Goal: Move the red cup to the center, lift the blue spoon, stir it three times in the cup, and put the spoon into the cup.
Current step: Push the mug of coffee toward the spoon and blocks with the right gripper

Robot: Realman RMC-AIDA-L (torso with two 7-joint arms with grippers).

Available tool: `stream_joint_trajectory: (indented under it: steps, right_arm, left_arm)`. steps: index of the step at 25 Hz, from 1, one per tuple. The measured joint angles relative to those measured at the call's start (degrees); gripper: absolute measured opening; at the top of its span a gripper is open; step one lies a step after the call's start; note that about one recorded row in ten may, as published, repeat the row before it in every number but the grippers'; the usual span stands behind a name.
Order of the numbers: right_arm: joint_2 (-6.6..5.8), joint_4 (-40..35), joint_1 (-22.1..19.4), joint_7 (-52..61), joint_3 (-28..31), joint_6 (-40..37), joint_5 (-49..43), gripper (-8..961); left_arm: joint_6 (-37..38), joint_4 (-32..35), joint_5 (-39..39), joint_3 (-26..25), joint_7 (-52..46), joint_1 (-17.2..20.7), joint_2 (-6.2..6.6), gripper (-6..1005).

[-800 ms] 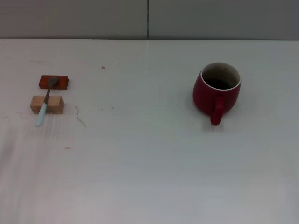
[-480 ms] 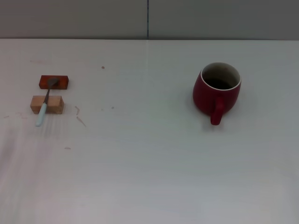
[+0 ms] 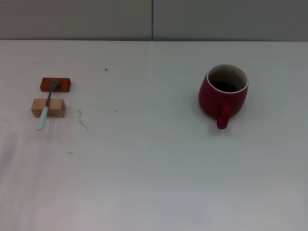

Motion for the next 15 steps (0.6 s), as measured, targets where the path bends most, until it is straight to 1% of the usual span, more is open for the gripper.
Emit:
stream_joint_trajectory:
  steps: [5,11,15]
  right_arm:
    - [-0.06,0.31,0.53,-0.05,0.67,5.11,1.25,566]
    - [-0.13,0.12,0.82,-0.05,0.18,6.02,1.05,317]
    - [-0.14,0.08,1.20,-0.05,0.06,6.70,0.94,204]
  left_arm:
    - [0.00,0.00,0.00,0.15,-0.04,0.07,-0.03,798]
    - [0.00,0.00,0.00,0.25,-0.06,-0.06,0.03,797]
    - [0.00,0.00,0.00,0.33,-0.06,-0.20,-0.03,797]
